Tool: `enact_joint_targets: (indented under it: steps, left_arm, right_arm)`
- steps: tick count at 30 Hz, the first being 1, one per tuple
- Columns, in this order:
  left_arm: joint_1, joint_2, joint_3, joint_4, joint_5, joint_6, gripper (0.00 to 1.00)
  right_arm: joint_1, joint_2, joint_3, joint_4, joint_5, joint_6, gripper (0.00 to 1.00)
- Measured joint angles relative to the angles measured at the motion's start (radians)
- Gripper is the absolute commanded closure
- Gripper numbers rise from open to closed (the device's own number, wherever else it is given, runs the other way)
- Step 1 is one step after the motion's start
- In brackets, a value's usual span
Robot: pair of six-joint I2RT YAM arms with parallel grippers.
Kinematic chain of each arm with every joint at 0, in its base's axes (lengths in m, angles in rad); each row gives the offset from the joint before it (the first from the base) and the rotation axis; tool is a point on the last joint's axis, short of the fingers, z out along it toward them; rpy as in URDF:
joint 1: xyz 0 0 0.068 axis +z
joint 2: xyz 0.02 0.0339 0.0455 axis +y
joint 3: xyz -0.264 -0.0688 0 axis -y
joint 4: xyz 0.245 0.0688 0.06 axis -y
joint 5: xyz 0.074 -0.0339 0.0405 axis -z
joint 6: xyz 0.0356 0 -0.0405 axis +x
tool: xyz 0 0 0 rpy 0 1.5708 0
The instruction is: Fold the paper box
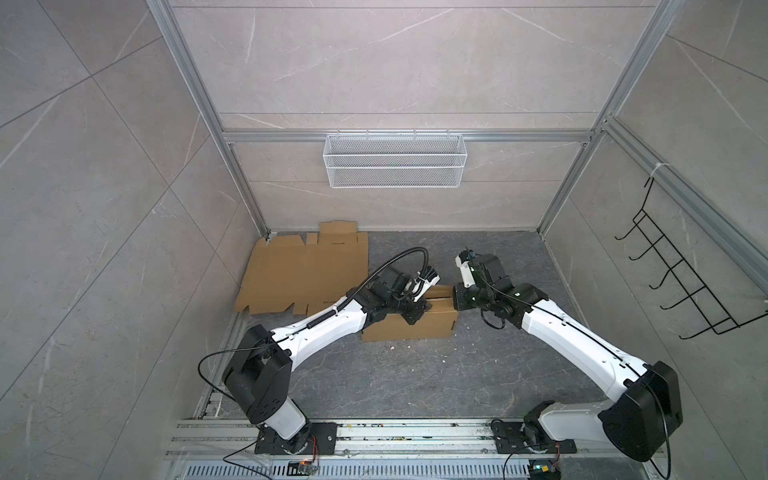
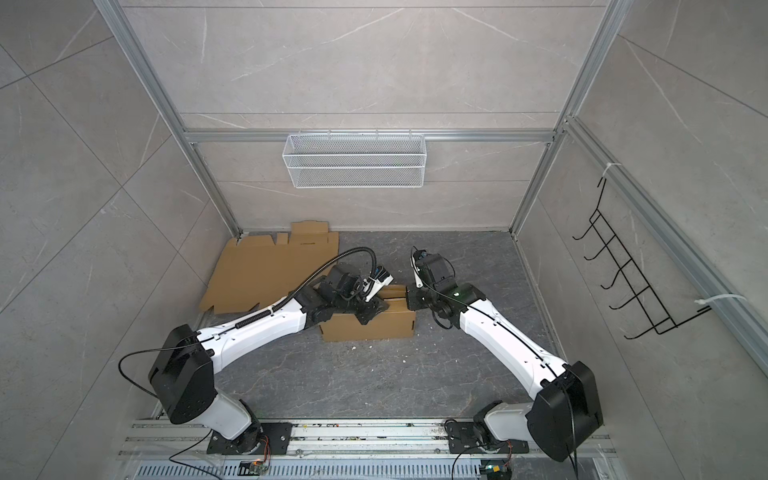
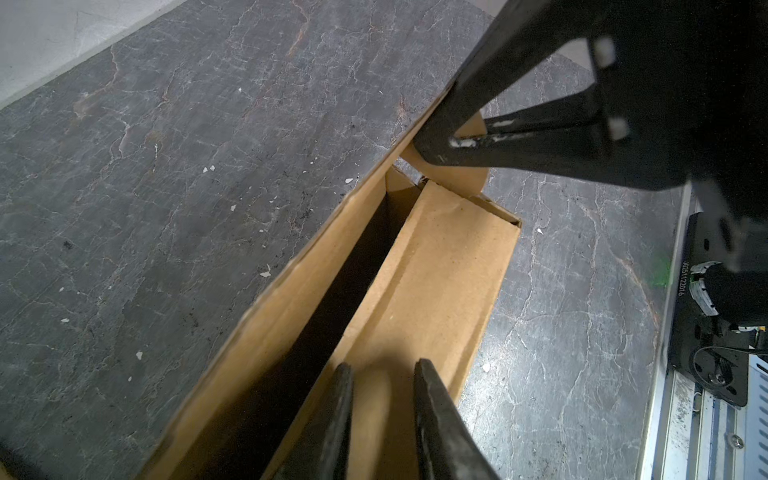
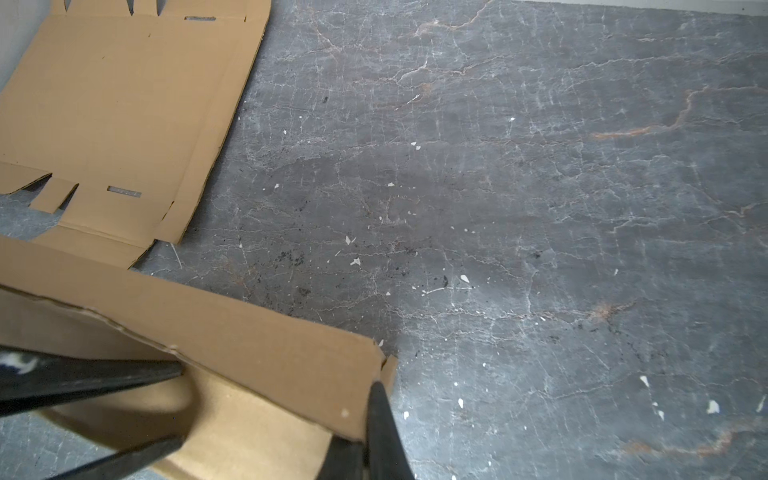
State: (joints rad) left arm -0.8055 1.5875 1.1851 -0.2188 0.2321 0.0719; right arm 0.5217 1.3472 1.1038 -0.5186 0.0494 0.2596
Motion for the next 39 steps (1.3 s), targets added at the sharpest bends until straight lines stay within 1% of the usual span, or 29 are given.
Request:
enact_joint_targets:
  steps: [6, 10, 13, 17, 20, 22, 24, 26, 28, 30, 35, 39]
  left_arm:
    - [0.000, -0.031, 0.000, -0.051, -0.024, 0.002, 0.61]
    - [0.000, -0.075, 0.005, -0.132, -0.044, 0.002, 0.61]
    - [0.000, -0.128, 0.012, -0.200, -0.063, 0.001, 0.60]
    - [0.016, -0.248, 0.013, -0.316, -0.119, -0.007, 0.61]
    - [0.064, -0.349, 0.013, -0.396, -0.154, -0.029, 0.59]
    - [0.127, -0.426, -0.003, -0.418, -0.170, -0.048, 0.55]
    - [0.212, -0.505, -0.031, -0.444, -0.170, -0.069, 0.52]
    - [0.298, -0.549, -0.054, -0.462, -0.153, -0.081, 0.51]
    - [0.373, -0.548, -0.061, -0.482, -0.124, -0.084, 0.51]
    - [0.421, -0.513, -0.059, -0.497, -0.092, -0.083, 0.50]
    - [0.435, -0.375, -0.056, -0.518, -0.042, -0.064, 0.51]
    - [0.443, -0.330, -0.055, -0.522, -0.044, -0.045, 0.57]
  right_arm:
    - [0.004, 0.000, 0.000, 0.000, 0.010, 0.003, 1.00]
    - [0.005, 0.001, 0.000, 0.000, 0.013, 0.003, 1.00]
    - [0.006, 0.001, 0.000, 0.000, 0.015, 0.003, 1.00]
    - [0.006, 0.001, 0.000, 0.000, 0.016, 0.003, 1.00]
    - [0.006, 0.001, 0.000, 0.000, 0.016, 0.003, 1.00]
    - [0.006, 0.002, 0.000, 0.000, 0.016, 0.003, 1.00]
    - [0.006, 0.005, 0.002, 0.000, 0.016, 0.003, 1.00]
    - [0.008, 0.007, 0.003, 0.001, 0.016, 0.003, 1.00]
    - [0.012, 0.008, 0.003, 0.001, 0.016, 0.002, 1.00]
    - [0.015, 0.010, 0.003, 0.001, 0.016, 0.002, 1.00]
    - [0.017, 0.011, 0.003, 0.005, 0.016, 0.002, 1.00]
    - [0.019, 0.013, 0.004, 0.005, 0.022, 0.003, 1.00]
